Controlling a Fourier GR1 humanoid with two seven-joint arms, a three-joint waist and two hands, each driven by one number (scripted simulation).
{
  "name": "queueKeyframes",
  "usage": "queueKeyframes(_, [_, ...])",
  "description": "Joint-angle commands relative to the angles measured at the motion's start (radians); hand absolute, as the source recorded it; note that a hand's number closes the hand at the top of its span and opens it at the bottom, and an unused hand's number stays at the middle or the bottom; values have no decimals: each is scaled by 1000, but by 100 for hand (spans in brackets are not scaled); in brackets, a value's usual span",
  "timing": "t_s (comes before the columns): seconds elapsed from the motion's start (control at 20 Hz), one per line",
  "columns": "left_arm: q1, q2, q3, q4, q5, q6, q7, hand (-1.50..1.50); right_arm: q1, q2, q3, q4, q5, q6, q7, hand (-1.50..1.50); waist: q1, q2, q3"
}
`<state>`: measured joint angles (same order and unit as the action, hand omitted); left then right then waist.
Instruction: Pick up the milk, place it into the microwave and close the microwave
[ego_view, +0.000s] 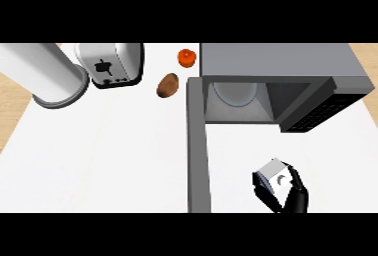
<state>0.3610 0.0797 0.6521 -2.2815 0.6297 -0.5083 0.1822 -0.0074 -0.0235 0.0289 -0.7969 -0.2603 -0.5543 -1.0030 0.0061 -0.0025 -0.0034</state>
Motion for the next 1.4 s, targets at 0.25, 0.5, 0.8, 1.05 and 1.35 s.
queueKeyframes(0.25, [19, -25, 32, -1, 6, -30, -4, -150, 44, 23, 81, -124, 24, -15, -65, 150, -3, -1, 3])
queueKeyframes(0.5, [-27, 14, 26, 21, 24, -13, 17, -150, -151, -125, 100, 2, 69, 235, 4, 150, 12, 4, 5])
queueKeyframes(0.8, [-27, 12, 43, 54, 12, -35, 0, -150, -245, -203, 129, 56, 53, 493, 21, 150, 8, 4, 4])
queueKeyframes(1.05, [24, 2, 75, 21, 67, -69, 13, -150, -172, -183, 183, -191, 63, 489, 151, 150, -5, -2, 3])
queueKeyframes(1.35, [-22, 1, 94, 84, 15, -89, -7, -150, -243, -162, 180, -329, 131, 359, 357, 150, -3, 1, 3])
